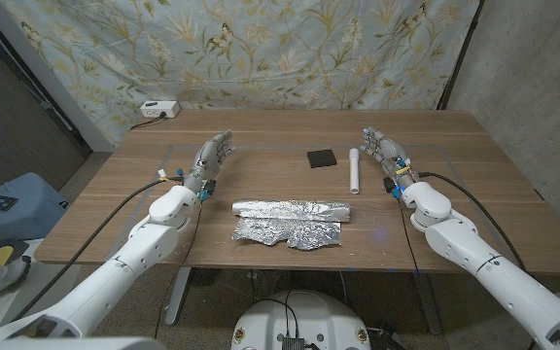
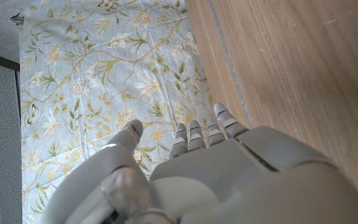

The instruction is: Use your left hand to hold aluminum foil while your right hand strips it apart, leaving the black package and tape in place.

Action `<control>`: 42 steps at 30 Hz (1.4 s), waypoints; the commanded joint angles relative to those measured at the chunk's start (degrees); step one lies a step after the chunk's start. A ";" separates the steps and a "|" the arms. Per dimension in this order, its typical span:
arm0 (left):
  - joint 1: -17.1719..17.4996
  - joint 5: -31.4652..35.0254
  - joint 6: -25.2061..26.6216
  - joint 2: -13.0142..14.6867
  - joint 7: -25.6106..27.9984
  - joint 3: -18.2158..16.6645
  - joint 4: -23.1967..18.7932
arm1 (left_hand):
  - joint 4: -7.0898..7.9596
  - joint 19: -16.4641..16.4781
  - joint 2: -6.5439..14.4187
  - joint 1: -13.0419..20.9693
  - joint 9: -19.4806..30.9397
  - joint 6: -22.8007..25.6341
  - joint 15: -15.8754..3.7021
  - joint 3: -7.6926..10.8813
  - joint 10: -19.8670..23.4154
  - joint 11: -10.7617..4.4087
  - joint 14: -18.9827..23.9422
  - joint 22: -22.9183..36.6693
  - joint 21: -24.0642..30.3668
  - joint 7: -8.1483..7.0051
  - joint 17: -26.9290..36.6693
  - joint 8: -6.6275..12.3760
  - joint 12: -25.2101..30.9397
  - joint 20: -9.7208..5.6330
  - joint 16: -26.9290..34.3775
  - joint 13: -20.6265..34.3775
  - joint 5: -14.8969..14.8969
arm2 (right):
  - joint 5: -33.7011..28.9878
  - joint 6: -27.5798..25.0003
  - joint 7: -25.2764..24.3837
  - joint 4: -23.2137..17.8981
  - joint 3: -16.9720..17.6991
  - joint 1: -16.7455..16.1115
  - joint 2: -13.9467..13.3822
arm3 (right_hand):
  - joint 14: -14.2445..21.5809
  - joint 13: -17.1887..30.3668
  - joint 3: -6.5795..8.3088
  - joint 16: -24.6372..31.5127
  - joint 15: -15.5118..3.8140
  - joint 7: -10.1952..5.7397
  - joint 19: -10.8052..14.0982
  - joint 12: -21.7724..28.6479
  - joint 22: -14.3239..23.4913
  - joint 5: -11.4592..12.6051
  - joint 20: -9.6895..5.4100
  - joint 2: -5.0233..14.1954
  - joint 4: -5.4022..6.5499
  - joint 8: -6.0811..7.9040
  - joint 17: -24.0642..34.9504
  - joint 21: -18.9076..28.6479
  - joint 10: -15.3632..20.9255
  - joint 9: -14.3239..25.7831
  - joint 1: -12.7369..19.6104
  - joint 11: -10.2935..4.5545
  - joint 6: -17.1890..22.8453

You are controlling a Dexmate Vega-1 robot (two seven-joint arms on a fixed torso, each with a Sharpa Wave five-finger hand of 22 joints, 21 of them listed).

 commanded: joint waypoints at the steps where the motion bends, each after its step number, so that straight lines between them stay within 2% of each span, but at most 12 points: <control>1: 0.88 -0.39 0.38 1.08 -0.10 -0.66 -0.86 | -0.26 0.07 -0.18 0.39 0.22 0.32 0.41 0.26 0.24 0.26 -0.09 0.22 -0.17 0.18 0.20 -0.07 0.11 0.34 -0.08 -0.01 0.31 | -5.35 -5.21 -4.87 -12.23 -0.73 -2.99 -5.26 | -0.13 0.32 0.44 -0.16 -0.18 0.45 -0.40 -0.50 0.06 -0.01 -2.20 -0.03 -0.93 0.01 0.03 -0.13 0.19 0.15 1.26 0.92 0.04; 6: 0.86 -0.60 0.26 1.14 -0.43 -0.77 -0.88 | -0.33 0.10 -0.18 0.38 0.22 0.36 0.52 0.30 0.27 0.26 -0.06 0.23 -0.25 0.25 0.20 -0.08 0.10 0.33 -0.10 -0.04 0.31 | -7.57 -12.98 -8.58 -19.27 -0.49 -4.12 -7.74 | 0.09 0.36 0.53 -0.13 0.49 0.83 -0.36 -1.01 0.07 -0.17 -1.89 -0.39 -1.86 -0.11 -0.04 -0.11 0.27 0.17 2.06 2.26 -0.07; 11: 0.67 -0.91 -0.64 1.19 -1.24 -1.20 -0.23 | -0.51 0.13 -0.24 0.45 0.23 0.48 0.56 0.34 0.38 0.27 -0.03 0.23 -0.34 0.25 0.15 -0.07 0.12 0.39 -0.14 -0.08 0.32 | -8.63 -21.12 -10.96 -25.39 -0.49 -4.59 -9.69 | 0.55 0.38 0.64 0.04 0.59 1.17 -0.06 -1.24 0.07 -0.23 -1.72 -0.37 -2.30 -0.16 -0.04 0.00 0.49 0.18 2.51 2.51 -0.08; 19: 0.64 -1.59 -0.89 1.73 -2.55 -1.67 0.41 | -0.72 0.21 -0.25 0.48 0.23 0.82 0.56 0.41 0.66 0.26 0.06 0.24 -0.51 0.37 0.13 -0.01 0.19 0.44 -0.17 -0.15 0.33 | -10.58 -25.95 -11.12 -29.66 -1.53 -4.14 -11.49 | 0.66 0.41 0.91 0.01 0.99 1.76 0.07 -1.67 0.07 -0.30 -1.39 -0.37 -3.15 -0.27 -0.08 0.02 0.62 0.18 3.44 3.24 -0.20; 22: 0.60 -1.73 -0.91 1.90 -2.93 -1.75 0.62 | -0.76 0.23 -0.25 0.48 0.23 0.87 0.55 0.42 0.67 0.32 0.09 0.24 -0.55 0.38 0.13 -0.01 0.18 0.45 -0.18 -0.17 0.33 | -11.66 -29.92 -11.67 -32.03 -2.25 -3.49 -12.16 | 0.73 0.42 0.95 0.01 1.23 1.95 0.10 -1.84 0.08 -0.34 -1.16 -0.49 -3.51 -0.24 -0.10 0.03 0.71 0.19 3.80 3.37 -0.08; 27: 0.00 -1.98 -1.10 1.69 -4.01 -1.53 1.67 | -0.81 0.26 -0.23 0.44 0.24 0.98 0.62 0.43 0.82 0.25 0.11 0.24 -0.65 0.42 0.16 -0.01 0.21 0.45 -0.18 -0.21 0.33 | -15.93 -40.88 -12.61 -38.41 -5.50 -0.99 -14.11 | 1.07 0.45 0.92 0.13 1.72 2.25 0.35 -2.15 0.08 -0.40 -0.73 -0.62 -3.87 -0.32 -0.06 0.11 0.74 0.20 4.12 3.84 -0.18; 32: -0.43 -2.00 -1.69 1.53 -4.90 -1.41 2.56 | -0.91 0.31 -0.22 0.46 0.24 1.07 0.64 0.45 0.84 0.26 0.14 0.25 -0.72 0.50 0.15 -0.01 0.20 0.47 -0.20 -0.24 0.33 | -18.24 -46.82 -12.61 -41.74 -7.72 0.79 -14.35 | 1.20 0.47 0.91 0.16 2.08 2.64 0.43 -2.45 0.09 -0.44 -0.43 -0.75 -4.20 -0.35 -0.05 0.11 0.67 0.20 4.44 4.44 -0.17; 36: -0.77 -2.11 -1.63 1.54 -5.14 -1.47 3.16 | -0.98 0.33 -0.21 0.48 0.24 1.12 0.65 0.46 0.84 0.24 0.16 0.25 -0.77 0.51 0.14 -0.02 0.18 0.47 -0.20 -0.26 0.33 | -24.03 -55.64 -12.48 -45.32 -13.32 5.03 -14.72 | 1.38 0.49 0.92 0.22 2.31 2.93 0.46 -2.57 0.09 -0.45 -0.14 -0.78 -4.42 -0.36 -0.04 0.10 0.84 0.21 4.70 4.62 -0.15; 39: -1.04 -2.24 -1.44 1.44 -5.11 -1.50 3.57 | -1.03 0.33 -0.20 0.50 0.24 1.12 0.65 0.47 0.86 0.28 0.15 0.25 -0.81 0.48 0.13 -0.03 0.18 0.46 -0.22 -0.27 0.33 | -26.65 -59.08 -11.79 -46.68 -16.02 7.06 -14.58 | 1.58 0.49 0.93 0.28 2.37 3.03 0.59 -2.64 0.09 -0.46 0.04 -0.81 -4.58 -0.36 -0.04 0.14 1.02 0.21 4.89 4.62 -0.12; 42: -1.42 -2.24 -1.56 1.28 -5.37 -1.44 4.22 | -1.06 0.36 -0.16 0.50 0.24 1.19 0.65 0.47 0.93 0.31 0.15 0.25 -0.85 0.50 0.14 -0.02 0.19 0.47 -0.22 -0.28 0.33 | -27.20 -60.21 -10.79 -47.40 -16.78 7.81 -14.29 | 1.61 0.50 0.94 0.26 2.40 3.24 0.70 -2.73 0.09 -0.47 0.21 -0.88 -4.74 -0.38 -0.04 0.17 1.08 0.21 5.07 4.69 -0.13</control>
